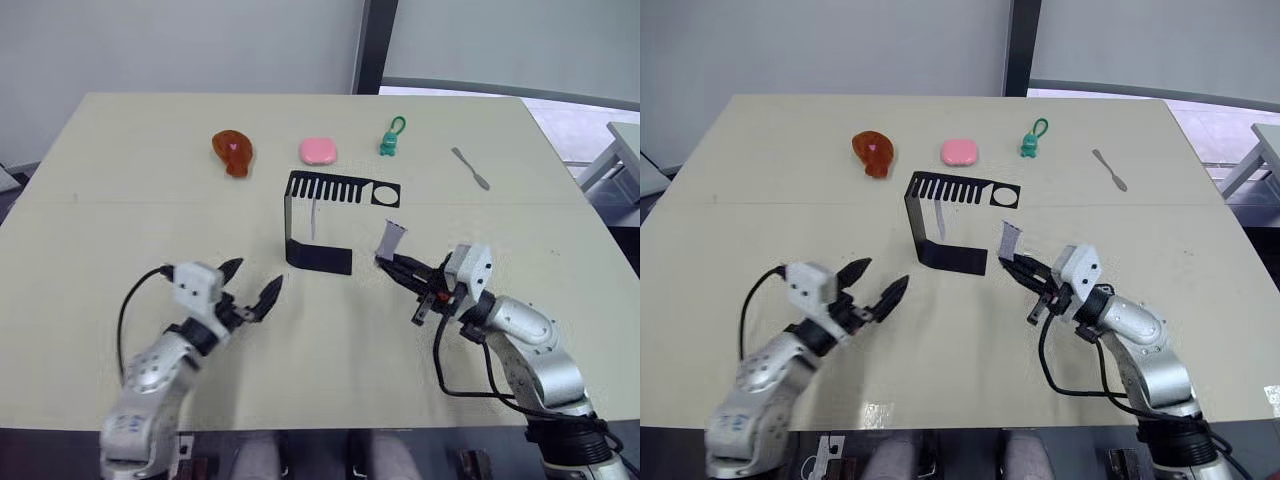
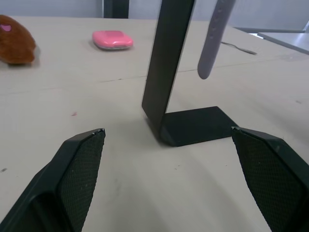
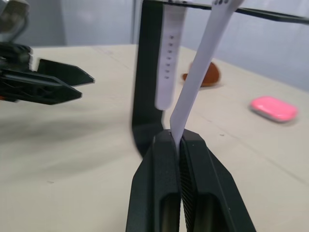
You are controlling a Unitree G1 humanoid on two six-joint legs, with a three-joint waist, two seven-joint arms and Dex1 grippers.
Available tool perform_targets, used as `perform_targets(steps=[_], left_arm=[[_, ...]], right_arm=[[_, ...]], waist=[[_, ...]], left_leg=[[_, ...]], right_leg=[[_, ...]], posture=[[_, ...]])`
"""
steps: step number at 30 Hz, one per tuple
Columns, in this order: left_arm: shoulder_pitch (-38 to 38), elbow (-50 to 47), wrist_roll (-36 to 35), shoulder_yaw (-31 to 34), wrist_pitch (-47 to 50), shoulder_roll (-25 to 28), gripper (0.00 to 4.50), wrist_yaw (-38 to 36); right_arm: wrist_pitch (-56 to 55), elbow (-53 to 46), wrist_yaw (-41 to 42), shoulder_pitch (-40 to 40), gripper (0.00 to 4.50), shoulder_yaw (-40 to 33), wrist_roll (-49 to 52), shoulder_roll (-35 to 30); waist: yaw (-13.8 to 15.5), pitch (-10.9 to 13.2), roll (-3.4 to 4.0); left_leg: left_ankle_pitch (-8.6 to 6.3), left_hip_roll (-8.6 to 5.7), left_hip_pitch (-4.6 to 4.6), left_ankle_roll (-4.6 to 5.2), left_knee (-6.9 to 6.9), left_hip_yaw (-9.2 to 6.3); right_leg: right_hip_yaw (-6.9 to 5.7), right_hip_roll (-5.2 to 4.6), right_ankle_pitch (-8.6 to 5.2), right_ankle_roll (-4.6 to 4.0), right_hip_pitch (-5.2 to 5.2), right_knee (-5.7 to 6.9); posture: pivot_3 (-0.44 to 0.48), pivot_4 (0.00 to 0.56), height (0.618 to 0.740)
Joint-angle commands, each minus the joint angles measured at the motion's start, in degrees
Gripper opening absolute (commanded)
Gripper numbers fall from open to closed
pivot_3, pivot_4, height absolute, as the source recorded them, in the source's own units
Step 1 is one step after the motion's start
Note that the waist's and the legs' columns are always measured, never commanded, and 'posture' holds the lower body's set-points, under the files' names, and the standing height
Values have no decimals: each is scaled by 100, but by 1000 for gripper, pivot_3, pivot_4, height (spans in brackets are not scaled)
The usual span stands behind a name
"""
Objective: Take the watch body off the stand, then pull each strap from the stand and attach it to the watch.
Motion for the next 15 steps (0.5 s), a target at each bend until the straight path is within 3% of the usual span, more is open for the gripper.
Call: perform_targets(steps=[1, 4, 9, 15], left_arm=[[-11, -31, -1006, 598, -60, 522, 4476, -1007], [-195, 121, -1671, 825, -42, 884, 4476, -1602], [-822, 142, -3343, 583, 1228, 1258, 4476, -1549], [-1594, 432, -4085, 21, 1832, 1009, 4476, -1125]], right_arm=[[619, -413, 486, -165, 0, -13, 769, -119], [1183, -551, 732, -224, 0, 85, 1189, -204], [2143, -801, 865, -451, 0, 447, 1802, -89], [2813, -787, 623, -778, 0, 497, 2208, 251]], waist=[[2, 1, 2], [30, 1, 2], [18, 1, 2], [4, 1, 2]], left_leg=[[-2, 0, 0, 0, 0, 0], [-11, 0, 0, 2, 1, -3], [-15, -2, -1, 4, 3, -7], [-12, -2, -1, 0, 4, -7]], right_leg=[[-1, 0, -1, -1, 0, -1], [-3, -2, -1, -3, 2, -3], [-5, -6, -1, -2, 6, -3], [-5, 0, -1, -2, 4, 0]], posture=[[0, 150, 740], [0, 150, 740], [0, 150, 740], [0, 150, 740]])
